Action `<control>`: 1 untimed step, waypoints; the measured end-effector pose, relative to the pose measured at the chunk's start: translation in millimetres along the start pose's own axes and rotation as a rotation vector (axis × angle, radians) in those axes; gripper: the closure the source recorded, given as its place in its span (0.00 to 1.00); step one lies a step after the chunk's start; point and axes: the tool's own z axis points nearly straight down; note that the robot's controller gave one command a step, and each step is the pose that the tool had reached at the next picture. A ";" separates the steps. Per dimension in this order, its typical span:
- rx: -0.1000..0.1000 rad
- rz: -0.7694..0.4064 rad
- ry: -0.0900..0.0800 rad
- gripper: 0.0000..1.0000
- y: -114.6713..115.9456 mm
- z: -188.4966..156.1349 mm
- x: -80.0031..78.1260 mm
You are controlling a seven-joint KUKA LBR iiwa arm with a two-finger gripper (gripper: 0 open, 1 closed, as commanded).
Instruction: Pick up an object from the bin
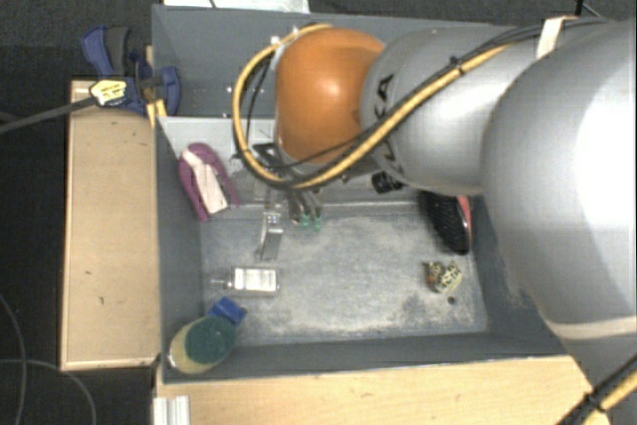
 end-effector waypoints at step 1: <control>0.008 0.013 0.014 0.00 20.3 44.6 89.9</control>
Offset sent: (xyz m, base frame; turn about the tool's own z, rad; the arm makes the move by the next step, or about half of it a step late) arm -0.0838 0.0231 -0.0427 0.0191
